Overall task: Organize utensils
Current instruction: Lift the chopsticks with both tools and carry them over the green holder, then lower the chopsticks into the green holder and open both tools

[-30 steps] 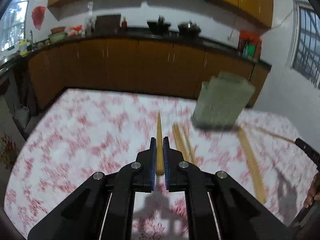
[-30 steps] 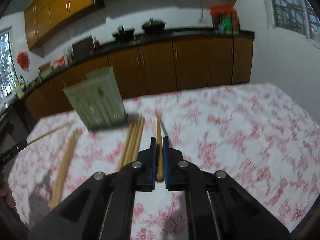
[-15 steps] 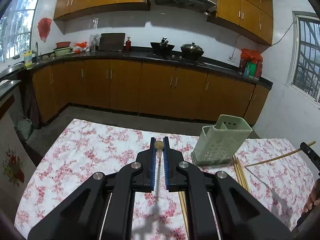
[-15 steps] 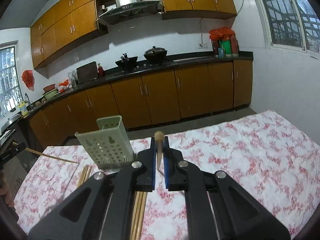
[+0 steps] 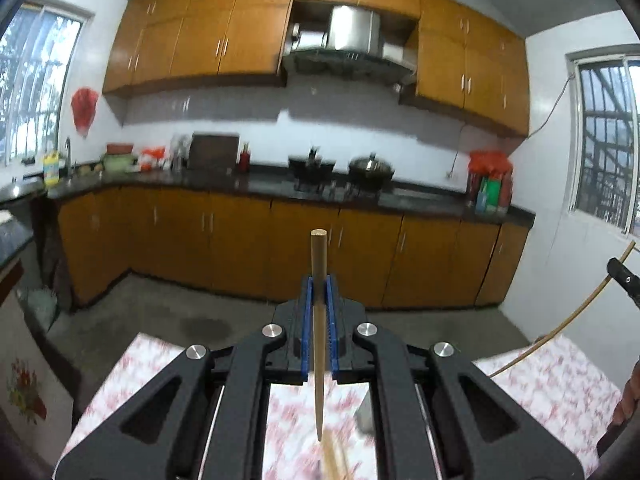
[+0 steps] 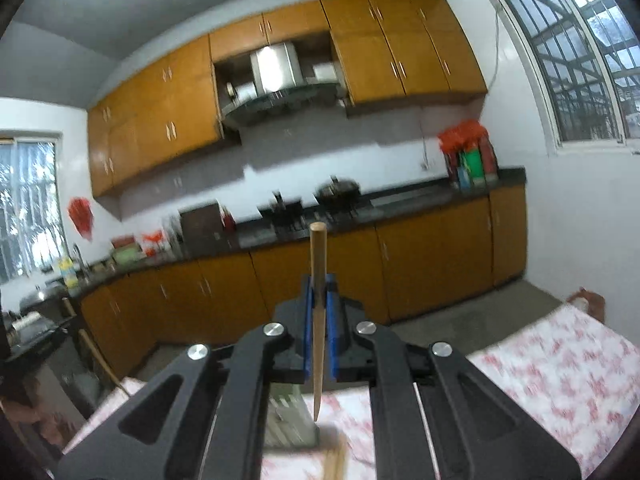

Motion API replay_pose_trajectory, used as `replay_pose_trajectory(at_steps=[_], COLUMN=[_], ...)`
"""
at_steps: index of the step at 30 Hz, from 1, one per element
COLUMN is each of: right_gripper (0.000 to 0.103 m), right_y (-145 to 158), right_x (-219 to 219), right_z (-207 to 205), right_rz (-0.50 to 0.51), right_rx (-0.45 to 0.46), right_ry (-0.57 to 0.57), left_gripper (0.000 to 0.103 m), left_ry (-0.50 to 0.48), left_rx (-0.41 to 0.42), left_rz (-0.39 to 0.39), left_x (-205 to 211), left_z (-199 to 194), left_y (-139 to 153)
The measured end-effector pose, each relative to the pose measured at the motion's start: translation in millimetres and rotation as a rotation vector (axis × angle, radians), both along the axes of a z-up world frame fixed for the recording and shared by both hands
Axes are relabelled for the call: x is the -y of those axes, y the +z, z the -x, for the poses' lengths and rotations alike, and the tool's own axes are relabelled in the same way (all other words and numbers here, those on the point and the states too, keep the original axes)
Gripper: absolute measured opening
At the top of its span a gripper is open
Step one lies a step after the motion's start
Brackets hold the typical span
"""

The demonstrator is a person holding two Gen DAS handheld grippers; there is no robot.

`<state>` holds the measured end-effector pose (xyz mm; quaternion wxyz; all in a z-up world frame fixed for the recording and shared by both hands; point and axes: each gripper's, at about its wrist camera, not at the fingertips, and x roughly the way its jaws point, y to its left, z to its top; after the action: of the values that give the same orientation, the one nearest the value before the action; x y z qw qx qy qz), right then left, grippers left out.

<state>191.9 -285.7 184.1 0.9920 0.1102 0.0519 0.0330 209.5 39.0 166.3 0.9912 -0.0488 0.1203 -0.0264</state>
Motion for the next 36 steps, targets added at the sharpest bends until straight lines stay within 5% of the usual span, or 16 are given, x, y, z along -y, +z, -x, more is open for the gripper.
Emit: replay_pose_trajectory(at_steps=[5,10,18,25,31,36], right_gripper=[0.008,0.008,0.008,0.012,0.025,0.028], right_y=[9.3,-6.8,-51.9,-66.2,-55.6,-41.5], right_x=[-18.9,-30.5,-37.6,-45.0,-44.4,-31.7], right_z=[-19.1,-42.0,-68.8,-67.8,-53.2,-30.6], right_rz=[0.003,0.028,0.021,0.027,0.029,0.031], right_rx=[0.027,-0.019,-0.141,-0.177,-0.153,-0.129], right_ry=[0.045,0.064,0.097,0.111,0.099,0.066], left_gripper=[0.008,0.008,0.008,0.008,0.032,0.039], left_ry=[-0.027,-0.059,-0.097,-0.127,-0.110,-0.096], left_rx=[0.097,0.121,-0.012,-0.067,-0.059,-0.037], left_rz=[0.023,0.057,0.110,0.113,0.106,0.107], left_x=[26.3,45.1,54.5,51.6,43.1,32.6], left_z=[-12.1,-25.4,-54.0,-51.3,-39.1,-24.4], left_y=[25.4,14.6,-46.7,-59.6,-47.4,-37.2])
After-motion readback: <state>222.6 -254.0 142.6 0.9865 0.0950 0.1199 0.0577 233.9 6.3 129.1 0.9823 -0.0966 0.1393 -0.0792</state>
